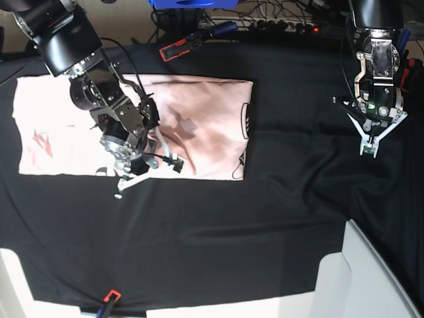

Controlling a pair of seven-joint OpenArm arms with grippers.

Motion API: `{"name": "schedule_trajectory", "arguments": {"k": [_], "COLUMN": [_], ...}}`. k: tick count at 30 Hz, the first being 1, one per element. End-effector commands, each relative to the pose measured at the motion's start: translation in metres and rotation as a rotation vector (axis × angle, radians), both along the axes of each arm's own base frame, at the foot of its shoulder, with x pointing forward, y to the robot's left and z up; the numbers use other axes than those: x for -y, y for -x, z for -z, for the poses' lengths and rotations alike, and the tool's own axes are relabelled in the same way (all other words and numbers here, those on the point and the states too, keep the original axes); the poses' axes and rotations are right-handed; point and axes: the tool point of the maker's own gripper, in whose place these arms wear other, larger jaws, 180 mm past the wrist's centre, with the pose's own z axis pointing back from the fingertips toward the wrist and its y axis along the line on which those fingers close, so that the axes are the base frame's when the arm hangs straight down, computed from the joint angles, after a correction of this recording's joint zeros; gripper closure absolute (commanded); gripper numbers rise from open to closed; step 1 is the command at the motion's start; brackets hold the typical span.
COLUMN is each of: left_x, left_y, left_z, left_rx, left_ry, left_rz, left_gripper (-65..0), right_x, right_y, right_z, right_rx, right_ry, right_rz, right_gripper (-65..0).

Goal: Fold the T-shirt properly
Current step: 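Pinch the folded shirt layer with the right gripper and drag it toward the shirt edge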

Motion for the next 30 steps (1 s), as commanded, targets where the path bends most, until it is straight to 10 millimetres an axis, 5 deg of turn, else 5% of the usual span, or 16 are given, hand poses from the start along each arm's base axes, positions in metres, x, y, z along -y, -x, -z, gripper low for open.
{"name": "schedule_trajectory", "arguments": {"k": [1, 6, 10, 15, 20, 30], "left_x": [-0.008, -0.008, -0.007, -0.007, -0.007, -0.008], "left_y": [-0.008, -0.007, -0.007, -0.007, -0.007, 0.003], "left_z": [-0.01, -0.01, -0.01, -0.01, -0.01, -0.005], "left_rx": [0.026, 0.025, 0.023, 0.023, 0.023, 0.002], "left_ry": [-0.028, -0.028, -0.026, -0.026, -0.026, -0.028], "left_rz": [0.002, 0.002, 0.001, 0.001, 0.001, 0.002], "left_gripper": [-0.2, -0.2, -0.2, -0.2, -0.2, -0.2], "right_x": [-0.004, -0.002, -0.001, -0.001, 0.004, 0.021], "right_y": [-0.016, -0.018, -0.026, -0.047, -0.07, -0.056], "right_z": [-0.015, -0.01, -0.015, -0.032, -0.054, -0.019], "right_rx": [0.055, 0.048, 0.066, 0.117, 0.213, 0.123], "right_ry": [-0.019, -0.016, -0.015, -0.015, -0.037, 0.021], "right_rz": [-0.009, -0.012, -0.01, -0.006, 0.053, 0.077], "right_gripper": [-1.0, -1.6, -8.7, -20.0, -20.7, -20.7]}}
